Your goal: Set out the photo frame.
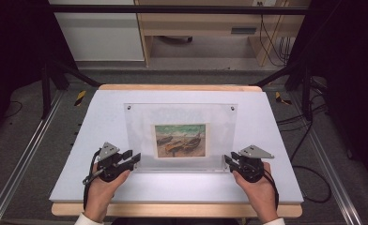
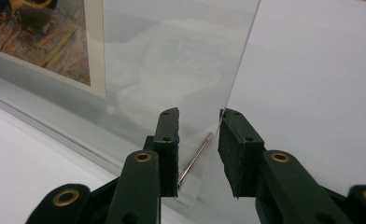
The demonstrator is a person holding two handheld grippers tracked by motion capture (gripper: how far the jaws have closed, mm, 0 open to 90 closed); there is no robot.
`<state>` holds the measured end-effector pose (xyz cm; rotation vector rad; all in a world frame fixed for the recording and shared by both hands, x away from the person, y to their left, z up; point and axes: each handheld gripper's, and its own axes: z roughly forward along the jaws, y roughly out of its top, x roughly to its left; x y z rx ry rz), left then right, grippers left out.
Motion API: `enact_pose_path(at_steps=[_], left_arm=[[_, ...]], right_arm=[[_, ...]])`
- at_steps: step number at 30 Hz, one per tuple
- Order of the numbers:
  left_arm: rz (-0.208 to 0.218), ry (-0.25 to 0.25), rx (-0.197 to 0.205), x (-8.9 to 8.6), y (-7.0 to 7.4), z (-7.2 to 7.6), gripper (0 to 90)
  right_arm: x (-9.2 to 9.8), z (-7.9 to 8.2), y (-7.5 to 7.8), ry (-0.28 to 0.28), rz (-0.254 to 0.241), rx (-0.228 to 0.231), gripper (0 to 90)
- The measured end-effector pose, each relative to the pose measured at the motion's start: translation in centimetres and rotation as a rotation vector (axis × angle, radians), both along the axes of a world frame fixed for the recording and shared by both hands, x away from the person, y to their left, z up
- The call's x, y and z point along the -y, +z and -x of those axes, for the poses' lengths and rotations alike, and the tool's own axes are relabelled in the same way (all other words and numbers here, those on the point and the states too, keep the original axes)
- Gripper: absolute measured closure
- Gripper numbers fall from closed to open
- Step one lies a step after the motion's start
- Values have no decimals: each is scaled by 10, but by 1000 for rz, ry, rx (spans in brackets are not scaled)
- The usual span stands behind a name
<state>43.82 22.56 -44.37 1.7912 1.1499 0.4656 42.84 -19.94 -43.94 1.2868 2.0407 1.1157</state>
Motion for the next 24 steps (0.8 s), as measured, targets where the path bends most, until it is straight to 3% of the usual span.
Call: enact_pose_path(at_steps=[24], left_arm=[[-10, -11, 0, -1, -2, 4, 591]], right_arm=[[2, 6, -3, 0, -26, 2, 709]])
